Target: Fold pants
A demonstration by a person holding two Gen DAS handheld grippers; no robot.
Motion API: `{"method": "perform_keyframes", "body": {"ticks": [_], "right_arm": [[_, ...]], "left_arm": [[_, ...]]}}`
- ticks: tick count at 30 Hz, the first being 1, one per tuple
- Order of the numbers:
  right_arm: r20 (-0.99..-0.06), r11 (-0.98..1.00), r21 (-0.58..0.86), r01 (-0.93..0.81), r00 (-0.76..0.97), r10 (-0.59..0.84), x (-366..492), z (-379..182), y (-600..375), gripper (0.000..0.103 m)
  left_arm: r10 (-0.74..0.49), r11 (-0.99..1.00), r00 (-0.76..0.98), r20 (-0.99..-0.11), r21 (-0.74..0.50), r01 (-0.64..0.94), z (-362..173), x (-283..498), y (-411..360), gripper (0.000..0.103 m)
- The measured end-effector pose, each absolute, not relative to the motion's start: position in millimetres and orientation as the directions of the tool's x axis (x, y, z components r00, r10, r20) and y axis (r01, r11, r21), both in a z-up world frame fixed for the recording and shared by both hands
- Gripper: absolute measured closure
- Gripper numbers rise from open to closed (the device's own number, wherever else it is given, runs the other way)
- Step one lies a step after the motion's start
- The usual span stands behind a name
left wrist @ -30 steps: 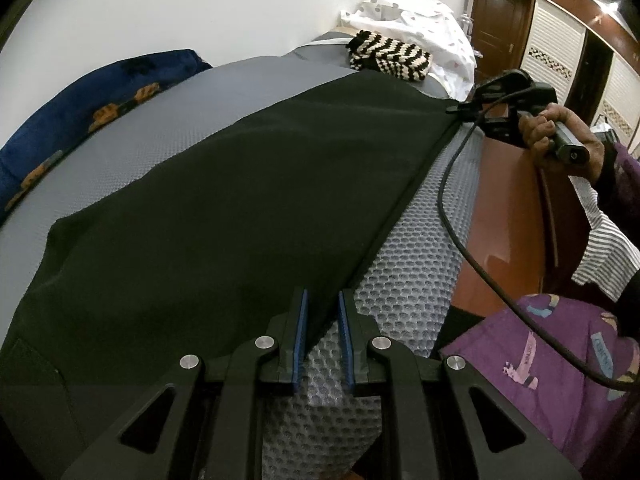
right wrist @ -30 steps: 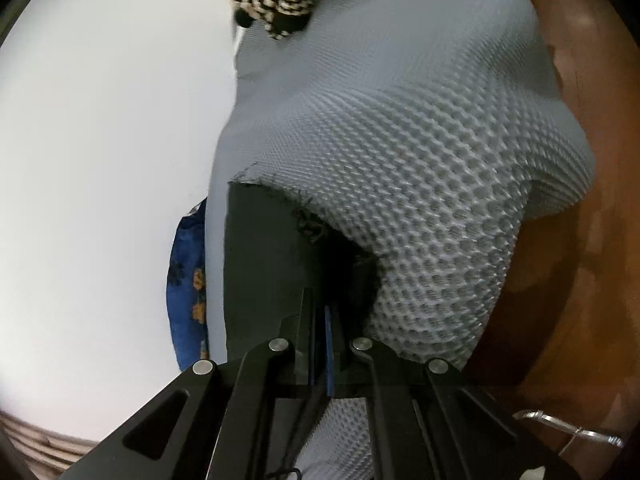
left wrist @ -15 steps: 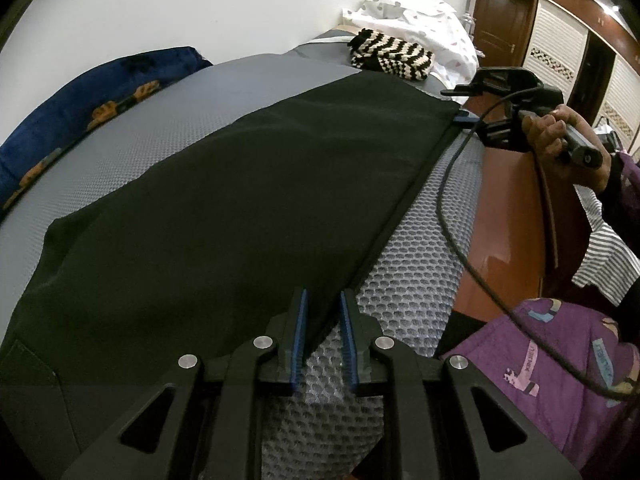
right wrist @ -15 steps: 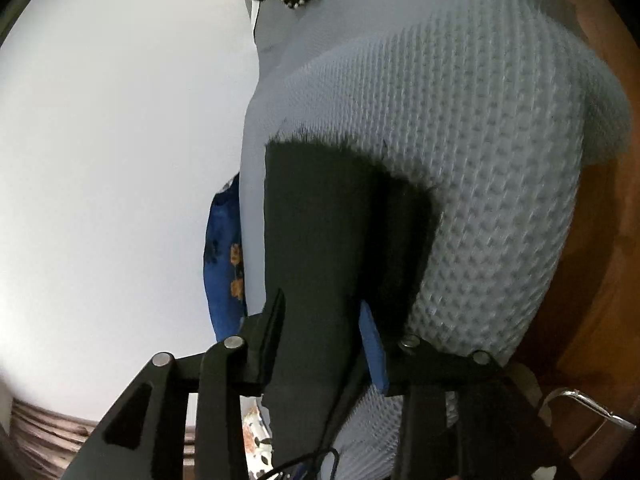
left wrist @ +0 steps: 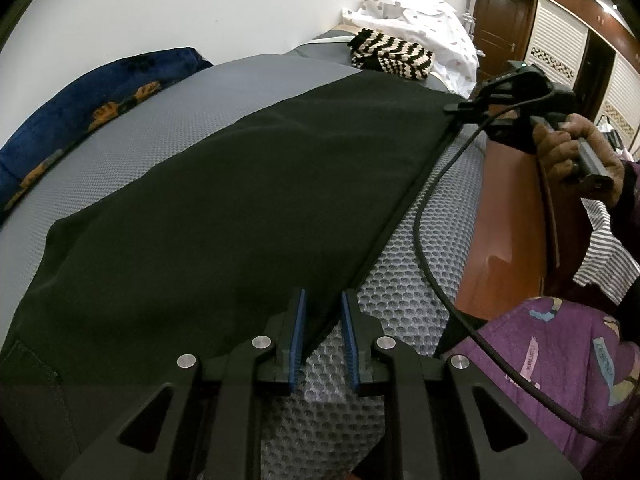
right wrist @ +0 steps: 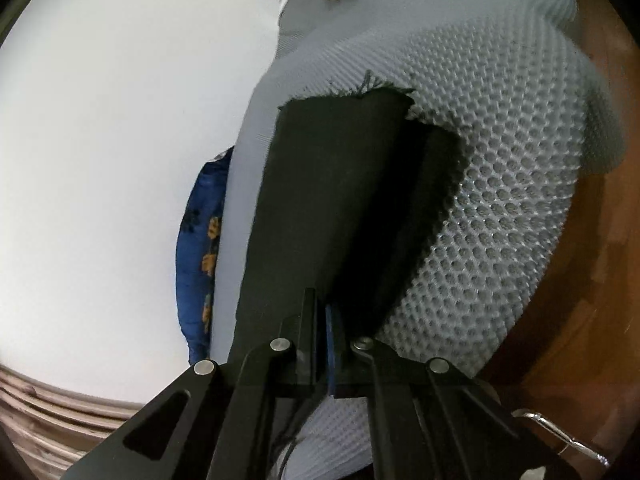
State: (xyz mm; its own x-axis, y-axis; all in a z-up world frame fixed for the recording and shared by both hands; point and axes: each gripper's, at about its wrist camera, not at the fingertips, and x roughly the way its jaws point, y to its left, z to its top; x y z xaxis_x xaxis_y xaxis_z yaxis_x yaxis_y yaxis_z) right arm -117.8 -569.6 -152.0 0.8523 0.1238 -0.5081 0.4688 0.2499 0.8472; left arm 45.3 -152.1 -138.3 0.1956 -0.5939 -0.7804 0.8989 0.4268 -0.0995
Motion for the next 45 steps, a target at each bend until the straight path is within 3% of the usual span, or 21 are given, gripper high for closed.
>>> {"method": "perform_keyframes", "body": {"ticks": [7, 18, 21, 23, 26, 30, 33, 39, 45], "right_arm": [[-0.552, 0.226, 0.825, 0.517, 0.824, 0.131, -127, -168, -570, 0.1], [-0.527, 0.216, 0.841, 0.496, 0.841, 0.123, -129, -171, -578, 0.1], [-0.52, 0.181, 0.848, 0.498, 0.847, 0.108, -142, -168, -586, 0.097], [-0.543, 0.163, 0.834, 0.527, 0.836, 0.078, -157, -163, -589, 0.091], [-0.582, 0.221, 0.797, 0.561, 0.813, 0.035, -168, -145, -584, 0.084], [-0.535, 0.378, 0.801, 0.464, 0.838, 0.105, -149, -107, -547, 0.082], [-0.508, 0.484, 0.805, 0.344, 0.82, 0.262, -103, -89, -502, 0.07], [-0.586, 0.703, 0.702, 0.115, 0.654, 0.479, 3, -79, -379, 0.067], [-0.71, 0.851, 0.522, -0.059, 0.522, 0.472, 42, -90, -295, 0.068]], "left_arm": [[-0.597, 0.428, 0.193, -0.779, -0.105, 0.898, -138, 45, -152, 0.083], [-0.627, 0.424, 0.149, -0.764, -0.174, 0.889, -130, 50, -140, 0.083], [-0.647, 0.44, 0.14, -0.75, -0.218, 0.871, -118, 53, -126, 0.069], [-0.673, 0.454, 0.14, -0.727, -0.255, 0.854, -108, 56, -110, 0.05], [-0.699, 0.497, 0.176, -0.693, -0.293, 0.817, -95, 61, -83, 0.049], [-0.67, 0.604, 0.287, -0.685, -0.277, 0.748, -90, 66, -46, 0.049], [-0.581, 0.705, 0.413, -0.702, -0.18, 0.686, -93, 66, -23, 0.049], [-0.451, 0.811, 0.528, -0.72, -0.083, 0.579, -115, 65, 14, 0.049], [-0.407, 0.825, 0.519, -0.752, -0.057, 0.563, -146, 69, 27, 0.049]]}}
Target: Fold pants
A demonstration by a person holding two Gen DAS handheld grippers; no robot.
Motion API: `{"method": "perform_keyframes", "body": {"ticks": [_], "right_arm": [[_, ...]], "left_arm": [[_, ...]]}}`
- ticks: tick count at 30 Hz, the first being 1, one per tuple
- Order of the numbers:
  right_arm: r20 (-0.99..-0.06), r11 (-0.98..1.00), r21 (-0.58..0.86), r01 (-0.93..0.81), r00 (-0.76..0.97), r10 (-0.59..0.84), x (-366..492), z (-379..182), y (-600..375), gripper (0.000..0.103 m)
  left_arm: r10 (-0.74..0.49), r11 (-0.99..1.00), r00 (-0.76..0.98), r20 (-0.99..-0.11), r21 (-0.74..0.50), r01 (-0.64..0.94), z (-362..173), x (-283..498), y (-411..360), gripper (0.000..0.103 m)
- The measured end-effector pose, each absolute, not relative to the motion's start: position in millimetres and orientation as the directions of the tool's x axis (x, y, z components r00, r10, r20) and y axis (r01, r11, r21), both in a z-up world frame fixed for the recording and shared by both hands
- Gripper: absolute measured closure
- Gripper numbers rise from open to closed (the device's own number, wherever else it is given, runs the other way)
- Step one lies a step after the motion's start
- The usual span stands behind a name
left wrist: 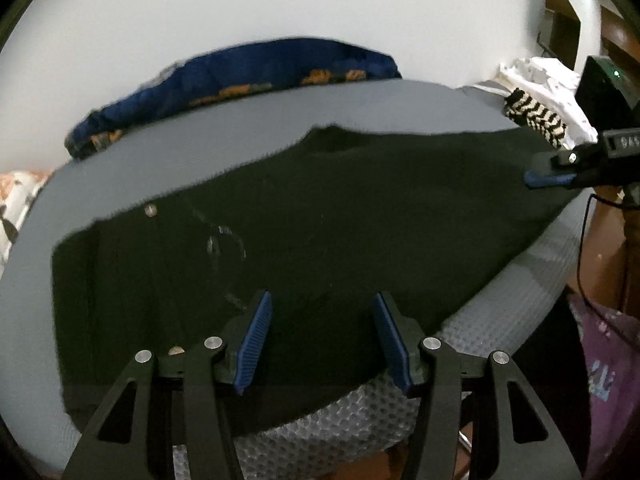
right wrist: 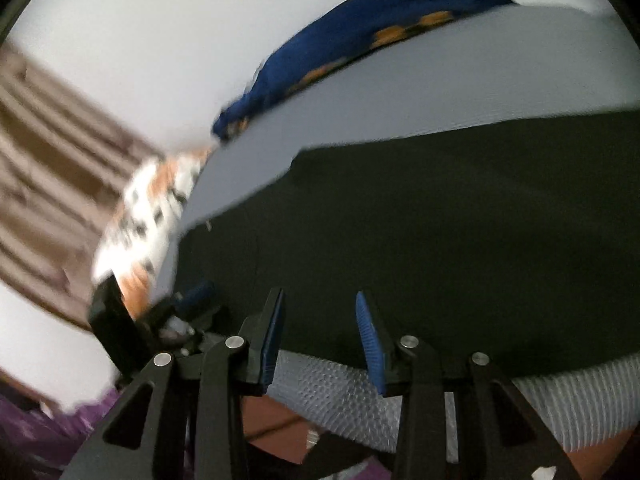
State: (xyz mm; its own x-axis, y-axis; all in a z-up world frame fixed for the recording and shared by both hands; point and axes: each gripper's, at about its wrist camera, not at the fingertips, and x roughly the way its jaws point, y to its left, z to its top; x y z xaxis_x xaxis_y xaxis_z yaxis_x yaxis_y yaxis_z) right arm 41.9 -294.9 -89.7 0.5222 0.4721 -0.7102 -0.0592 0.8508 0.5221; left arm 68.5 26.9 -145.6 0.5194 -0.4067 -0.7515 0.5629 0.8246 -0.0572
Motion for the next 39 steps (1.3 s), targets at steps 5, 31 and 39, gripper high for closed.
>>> {"method": "perform_keyframes", "body": {"ticks": [5, 31, 39], "right_arm": [[-0.733, 0.826, 0.561, -0.051, 0.433, 0.524, 65, -101, -293, 0.071], [-0.817, 0.707, 0.407, -0.578, 0.116, 0.565, 272, -112, -237, 0.071], [-0.837, 0.7, 0.348, -0.624, 0.129, 0.531, 283, -120, -218, 0.084]], "left_arm": [[-0.403, 0.824, 0.529, -0.747, -0.046, 0.565, -144, 69, 29, 0.049], [-0.212, 0.954, 0.658, -0.722, -0.005, 0.301, -152, 124, 114, 0.034], [-0.203, 0.962, 0.67, -0.714, -0.016, 0.274, -144, 127, 115, 0.034]]}}
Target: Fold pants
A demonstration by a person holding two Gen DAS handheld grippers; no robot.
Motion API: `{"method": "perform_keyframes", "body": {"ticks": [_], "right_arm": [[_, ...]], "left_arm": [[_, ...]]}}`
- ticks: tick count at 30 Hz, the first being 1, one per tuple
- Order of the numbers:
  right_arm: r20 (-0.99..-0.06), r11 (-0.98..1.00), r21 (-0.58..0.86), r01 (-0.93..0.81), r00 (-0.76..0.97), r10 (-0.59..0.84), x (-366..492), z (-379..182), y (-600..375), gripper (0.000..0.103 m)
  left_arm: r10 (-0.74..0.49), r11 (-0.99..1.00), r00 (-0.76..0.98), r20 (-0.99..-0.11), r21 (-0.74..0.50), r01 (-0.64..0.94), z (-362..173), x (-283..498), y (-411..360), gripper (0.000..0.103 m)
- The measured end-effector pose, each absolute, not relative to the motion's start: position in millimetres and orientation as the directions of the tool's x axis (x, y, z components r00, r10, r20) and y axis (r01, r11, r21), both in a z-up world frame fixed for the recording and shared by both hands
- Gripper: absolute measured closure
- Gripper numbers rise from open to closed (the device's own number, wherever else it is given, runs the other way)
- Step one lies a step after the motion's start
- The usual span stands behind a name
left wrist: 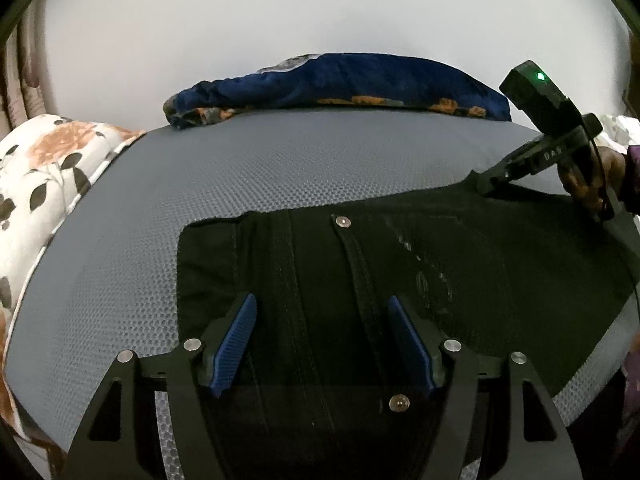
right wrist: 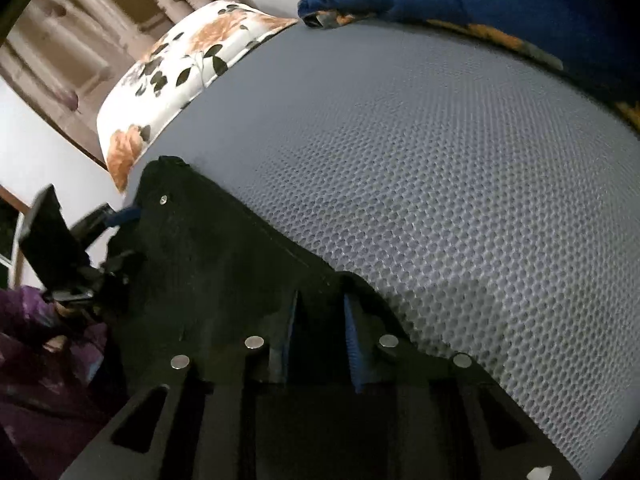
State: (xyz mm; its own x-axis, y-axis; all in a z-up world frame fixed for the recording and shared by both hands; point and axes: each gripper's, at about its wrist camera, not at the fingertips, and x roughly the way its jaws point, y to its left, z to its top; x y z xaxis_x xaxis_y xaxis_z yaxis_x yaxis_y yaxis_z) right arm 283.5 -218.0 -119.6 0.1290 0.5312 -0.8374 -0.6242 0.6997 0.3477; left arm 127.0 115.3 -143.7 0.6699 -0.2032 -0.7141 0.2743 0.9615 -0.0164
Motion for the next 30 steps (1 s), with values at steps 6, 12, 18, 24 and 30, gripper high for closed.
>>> {"method": "perform_keyframes", "body": {"ticks": [6, 12, 18, 24, 30], "right_arm": [[-0.809, 0.748, 0.335, -0.574, 0.232, 0.54, 280, -115, -224, 0.095], [-0.725, 0.751, 0.531, -0.393, 0.249, 0.643, 299, -137, -251, 0.096], [-0.661, 0.704, 0.616, -0.354, 0.253, 0.706, 307, -145, -262, 0.096], [-0.65, 0.693, 0.623, -0.363, 0.253, 0.717, 307, -137, -267, 0.09], [-0.774, 0.739, 0.401, -0.541, 0.232, 0.59, 289, -118, -238, 0.081]], "left_arm": [[-0.1, 0.978, 0.738, -0.667, 0.07, 0.197, -135, 131, 123, 0.034], [-0.048, 0.994, 0.728, -0.683, 0.036, 0.099, -146, 150, 150, 0.02], [-0.054, 0.997, 0.704, -0.708, -0.004, 0.072, -157, 157, 159, 0.009], [-0.061, 0.998, 0.699, -0.712, -0.025, 0.062, -159, 159, 162, 0.006], [-0.065, 0.998, 0.697, -0.714, -0.033, 0.06, -159, 160, 161, 0.005]]}}
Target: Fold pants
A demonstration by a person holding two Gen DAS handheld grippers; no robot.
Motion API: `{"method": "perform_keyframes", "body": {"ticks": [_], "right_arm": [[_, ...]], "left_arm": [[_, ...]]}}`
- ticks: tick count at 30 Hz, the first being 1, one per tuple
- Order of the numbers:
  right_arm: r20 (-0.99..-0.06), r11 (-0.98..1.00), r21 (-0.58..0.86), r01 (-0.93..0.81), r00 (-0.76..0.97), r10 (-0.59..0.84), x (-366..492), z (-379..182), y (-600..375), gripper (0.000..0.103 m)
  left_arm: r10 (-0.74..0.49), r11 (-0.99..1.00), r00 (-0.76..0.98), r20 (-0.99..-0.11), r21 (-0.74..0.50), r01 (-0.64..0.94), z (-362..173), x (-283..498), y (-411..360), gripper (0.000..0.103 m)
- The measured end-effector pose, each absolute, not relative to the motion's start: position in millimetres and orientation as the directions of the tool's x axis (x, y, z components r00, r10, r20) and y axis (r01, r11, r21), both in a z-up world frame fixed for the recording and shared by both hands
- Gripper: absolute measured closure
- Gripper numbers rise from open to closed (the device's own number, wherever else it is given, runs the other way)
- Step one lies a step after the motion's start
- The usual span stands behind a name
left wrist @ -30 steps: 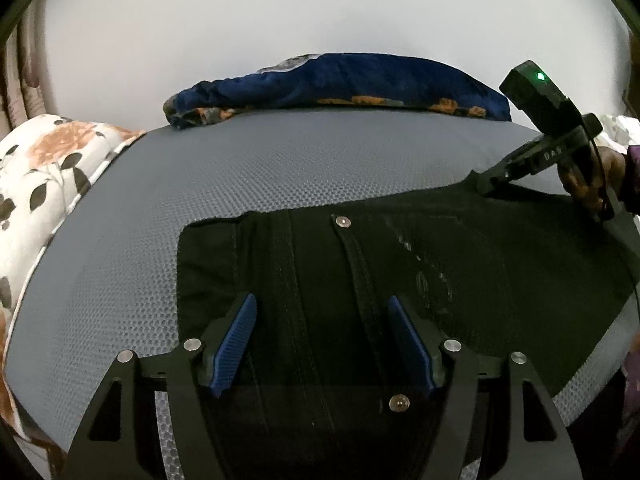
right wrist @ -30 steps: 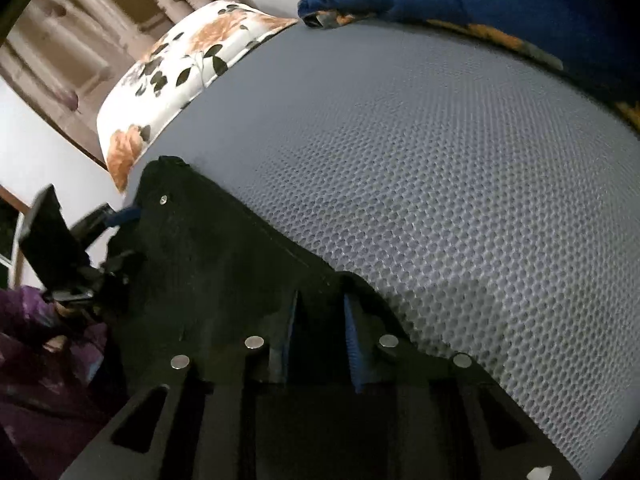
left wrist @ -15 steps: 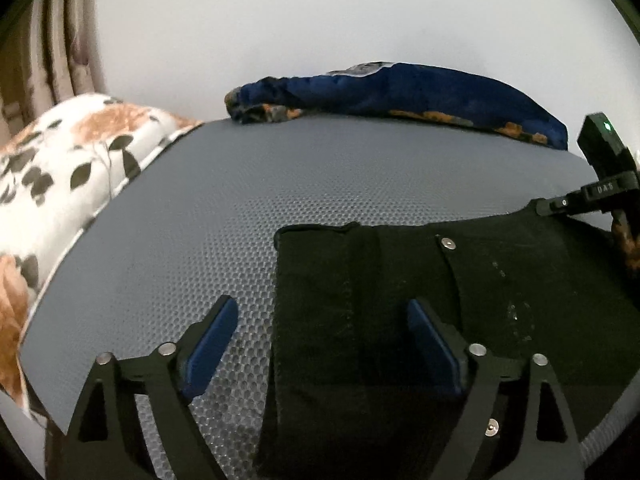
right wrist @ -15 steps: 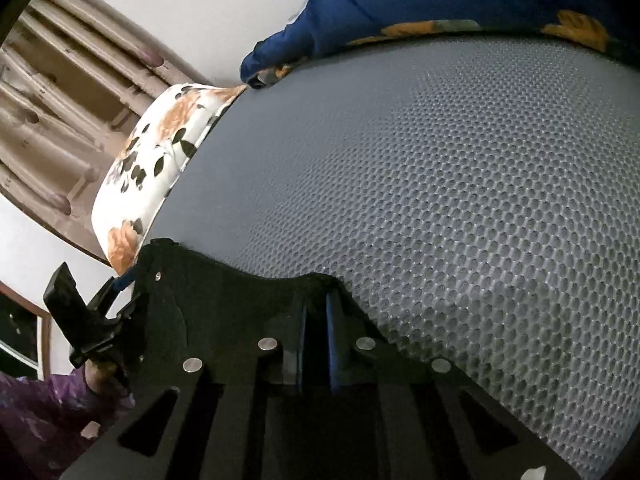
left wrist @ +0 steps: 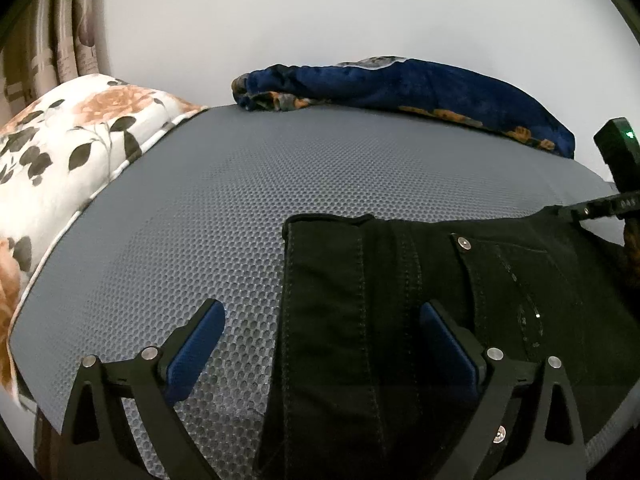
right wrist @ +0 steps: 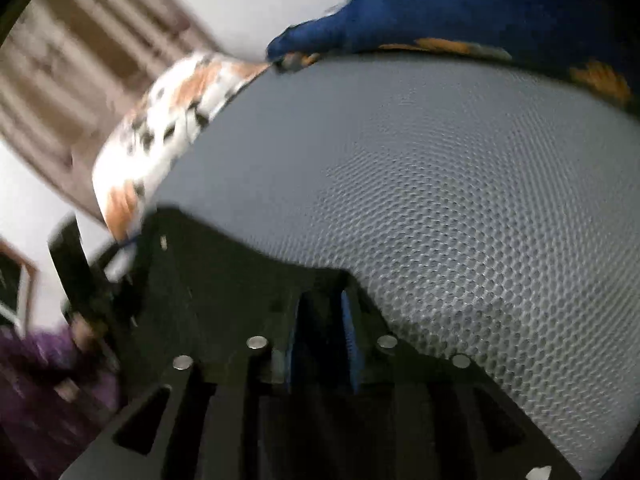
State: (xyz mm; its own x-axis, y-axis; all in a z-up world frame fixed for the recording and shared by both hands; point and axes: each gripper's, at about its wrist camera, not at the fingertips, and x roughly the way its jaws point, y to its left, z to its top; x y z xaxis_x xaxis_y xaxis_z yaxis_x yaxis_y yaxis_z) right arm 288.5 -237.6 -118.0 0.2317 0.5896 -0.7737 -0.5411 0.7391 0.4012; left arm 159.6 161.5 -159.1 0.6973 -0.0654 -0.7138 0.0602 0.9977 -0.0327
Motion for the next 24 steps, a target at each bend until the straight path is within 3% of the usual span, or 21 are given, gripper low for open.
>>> {"method": "perform_keyframes", "body": {"ticks": [1, 4, 7, 12, 17, 19, 24], "right_arm": [[-0.785, 0.74, 0.377, -0.556, 0.231, 0.574, 287, -118, -235, 0.081], [-0.79, 0.765, 0.329, -0.553, 0.283, 0.544, 289, -116, -234, 0.097], [-0.782, 0.815, 0.263, -0.517, 0.381, 0.494, 291, -117, -232, 0.099], [-0.753, 0.831, 0.296, -0.471, 0.419, 0.506, 296, -126, -238, 0.099], [-0.734, 0.823, 0.406, -0.398, 0.395, 0.553, 309, -132, -258, 0.084], [-0.708, 0.815, 0.484, -0.318, 0.405, 0.578, 316, -135, -278, 0.09], [-0.675, 0.832, 0.525, -0.18, 0.508, 0.535, 308, -114, -306, 0.085]], "left_arm": [[-0.066, 0.998, 0.697, -0.714, -0.033, 0.06, -159, 159, 161, 0.005], [-0.066, 0.998, 0.699, -0.712, -0.032, 0.061, -160, 160, 162, 0.005], [-0.057, 0.998, 0.704, -0.708, -0.022, 0.058, -160, 159, 161, 0.005], [-0.034, 0.999, 0.707, -0.707, -0.002, 0.046, -161, 160, 160, 0.002], [-0.035, 0.999, 0.701, -0.712, -0.014, 0.036, -162, 162, 162, 0.0], [-0.046, 0.999, 0.698, -0.714, -0.031, 0.034, -163, 163, 164, 0.0], [-0.049, 0.999, 0.696, -0.716, -0.037, 0.032, -162, 164, 164, 0.0]]}}
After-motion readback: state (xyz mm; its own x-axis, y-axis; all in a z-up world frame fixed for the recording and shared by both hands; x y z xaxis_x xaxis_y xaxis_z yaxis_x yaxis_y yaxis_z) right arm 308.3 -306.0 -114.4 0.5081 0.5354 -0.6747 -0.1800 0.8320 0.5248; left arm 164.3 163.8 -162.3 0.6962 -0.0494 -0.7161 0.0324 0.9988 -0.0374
